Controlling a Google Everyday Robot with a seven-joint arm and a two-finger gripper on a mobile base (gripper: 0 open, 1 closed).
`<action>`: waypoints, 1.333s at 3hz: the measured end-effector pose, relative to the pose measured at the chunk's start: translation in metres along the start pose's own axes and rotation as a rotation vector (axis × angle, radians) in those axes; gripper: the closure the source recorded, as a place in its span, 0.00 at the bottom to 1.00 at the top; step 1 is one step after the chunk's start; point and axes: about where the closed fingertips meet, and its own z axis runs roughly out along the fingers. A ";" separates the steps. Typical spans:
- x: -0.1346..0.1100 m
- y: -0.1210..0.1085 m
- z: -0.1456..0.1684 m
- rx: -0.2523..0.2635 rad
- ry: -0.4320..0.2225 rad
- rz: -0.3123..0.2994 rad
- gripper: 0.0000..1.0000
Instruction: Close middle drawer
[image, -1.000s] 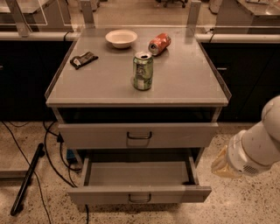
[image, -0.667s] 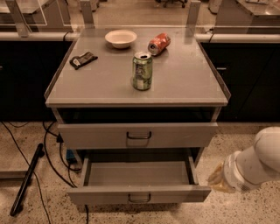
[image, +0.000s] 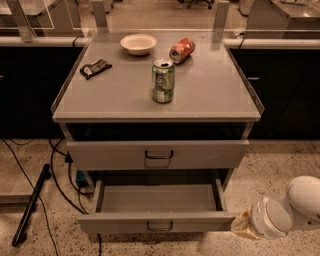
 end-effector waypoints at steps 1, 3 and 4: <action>0.001 0.000 0.002 0.001 0.000 -0.001 1.00; 0.033 -0.017 0.088 0.071 -0.042 -0.070 1.00; 0.041 -0.020 0.145 0.074 -0.125 -0.107 1.00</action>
Offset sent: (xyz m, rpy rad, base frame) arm 0.0162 -0.0088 -0.1136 -0.0364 -0.1029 0.0281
